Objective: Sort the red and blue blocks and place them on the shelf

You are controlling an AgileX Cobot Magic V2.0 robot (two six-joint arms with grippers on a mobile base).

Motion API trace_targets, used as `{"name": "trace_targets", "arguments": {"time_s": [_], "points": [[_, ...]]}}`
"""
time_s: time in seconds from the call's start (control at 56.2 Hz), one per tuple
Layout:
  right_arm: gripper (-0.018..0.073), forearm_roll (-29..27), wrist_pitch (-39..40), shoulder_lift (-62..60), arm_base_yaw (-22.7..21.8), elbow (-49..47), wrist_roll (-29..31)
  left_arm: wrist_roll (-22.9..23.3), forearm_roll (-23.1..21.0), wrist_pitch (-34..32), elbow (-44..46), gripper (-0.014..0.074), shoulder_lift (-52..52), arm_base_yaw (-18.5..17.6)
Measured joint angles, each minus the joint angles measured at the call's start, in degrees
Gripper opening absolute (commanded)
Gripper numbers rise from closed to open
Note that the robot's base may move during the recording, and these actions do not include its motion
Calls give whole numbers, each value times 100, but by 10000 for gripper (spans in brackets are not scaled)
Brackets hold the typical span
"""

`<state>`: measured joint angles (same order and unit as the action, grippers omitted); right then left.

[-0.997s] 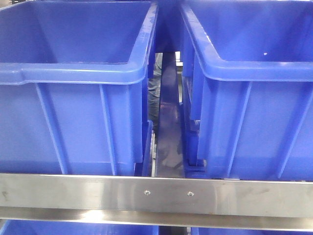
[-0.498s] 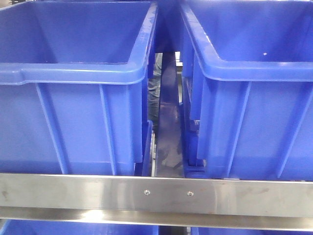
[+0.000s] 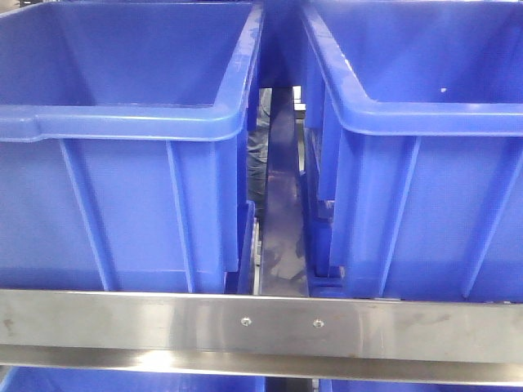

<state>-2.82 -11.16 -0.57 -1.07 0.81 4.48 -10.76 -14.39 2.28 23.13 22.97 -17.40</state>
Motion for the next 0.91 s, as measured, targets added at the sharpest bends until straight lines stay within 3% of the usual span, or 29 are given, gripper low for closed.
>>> {"name": "trace_targets", "arguments": {"time_s": [0.214,0.908], "points": [[50,0,454,-3,0,95,12,0,10,-4,-27,80,0,0],[50,-8,462,-3,0,95,35,0,10,-4,-27,80,0,0]]}}
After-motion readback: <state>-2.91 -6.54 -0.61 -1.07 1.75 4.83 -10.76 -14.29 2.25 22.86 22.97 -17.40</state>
